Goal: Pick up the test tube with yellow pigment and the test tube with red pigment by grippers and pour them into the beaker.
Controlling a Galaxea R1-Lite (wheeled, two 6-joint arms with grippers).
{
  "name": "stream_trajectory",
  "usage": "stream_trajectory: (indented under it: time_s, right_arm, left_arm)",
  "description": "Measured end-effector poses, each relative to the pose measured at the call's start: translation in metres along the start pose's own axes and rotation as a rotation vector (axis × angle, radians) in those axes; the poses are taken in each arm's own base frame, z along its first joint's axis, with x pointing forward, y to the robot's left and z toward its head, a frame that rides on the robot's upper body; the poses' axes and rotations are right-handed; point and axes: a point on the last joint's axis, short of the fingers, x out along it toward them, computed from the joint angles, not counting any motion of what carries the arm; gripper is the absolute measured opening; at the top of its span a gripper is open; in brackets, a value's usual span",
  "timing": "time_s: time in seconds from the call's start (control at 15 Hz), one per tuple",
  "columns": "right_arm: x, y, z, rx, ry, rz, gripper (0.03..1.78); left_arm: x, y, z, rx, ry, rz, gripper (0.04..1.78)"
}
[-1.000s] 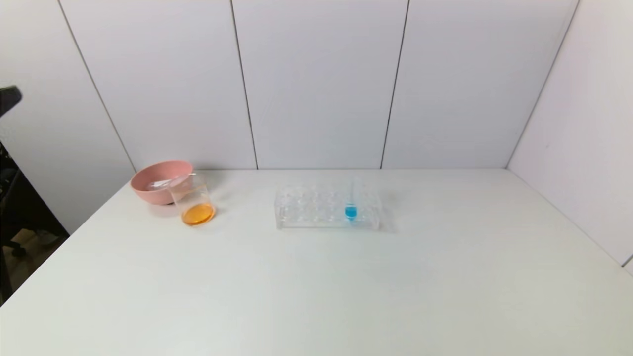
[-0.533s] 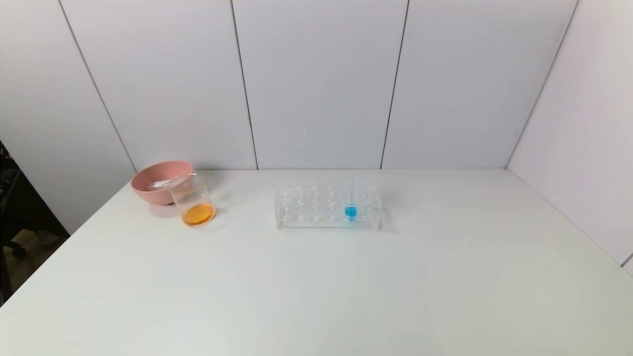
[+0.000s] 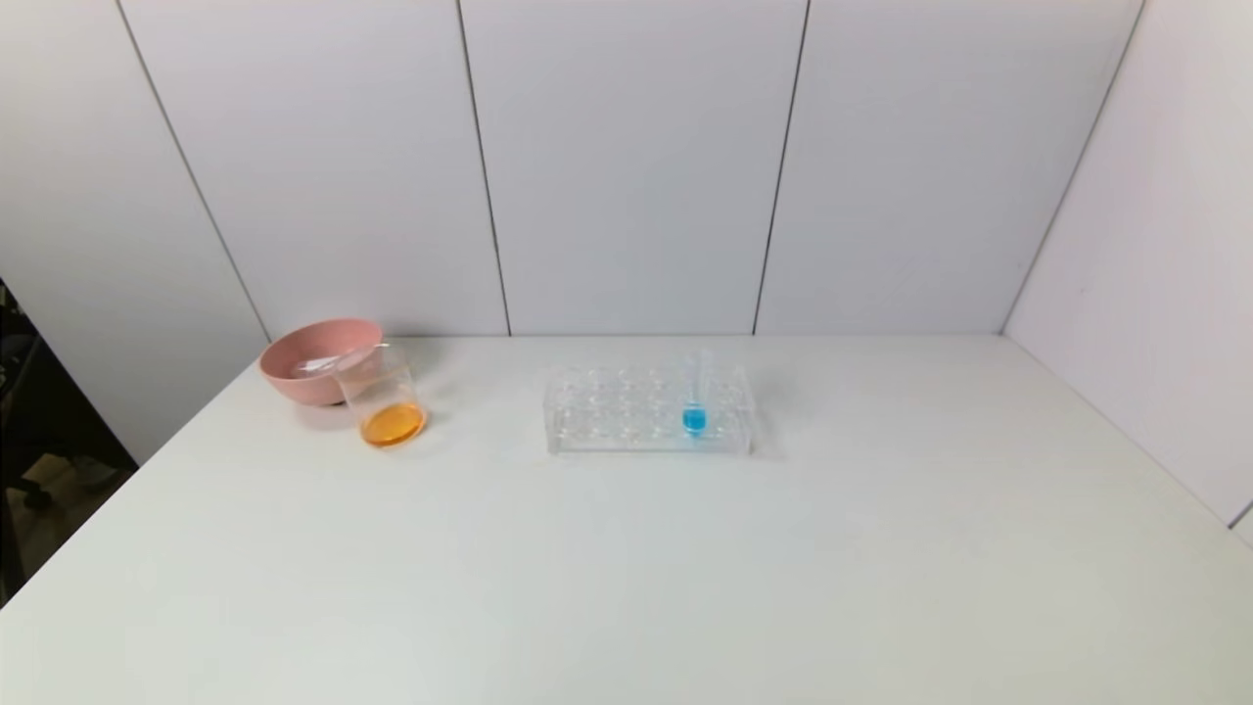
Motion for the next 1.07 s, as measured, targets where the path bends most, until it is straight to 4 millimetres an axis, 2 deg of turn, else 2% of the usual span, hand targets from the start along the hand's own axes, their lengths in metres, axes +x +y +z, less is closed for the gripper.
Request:
stream_trajectory:
  time_s: [0.2, 0.27, 0.4, 1.07]
  right_arm:
    - [0.000, 0.000, 0.000, 0.000, 0.000, 0.000, 1.71]
    - [0.000, 0.000, 0.000, 0.000, 0.000, 0.001, 1.71]
    - [0.000, 0.000, 0.000, 0.000, 0.000, 0.000, 1.71]
    - [0.000, 0.000, 0.000, -0.001, 0.000, 0.000, 1.71]
  left_arm:
    - [0.004, -0.003, -0.057, -0.054, 0.221, 0.001, 1.76]
    - [0.003, -0.003, -0.066, -0.070, 0.275, 0.003, 1.76]
    - [0.003, -0.003, -0.072, -0.066, 0.291, 0.004, 1.76]
    - [0.003, -0.003, -0.073, -0.136, 0.289, 0.028, 1.76]
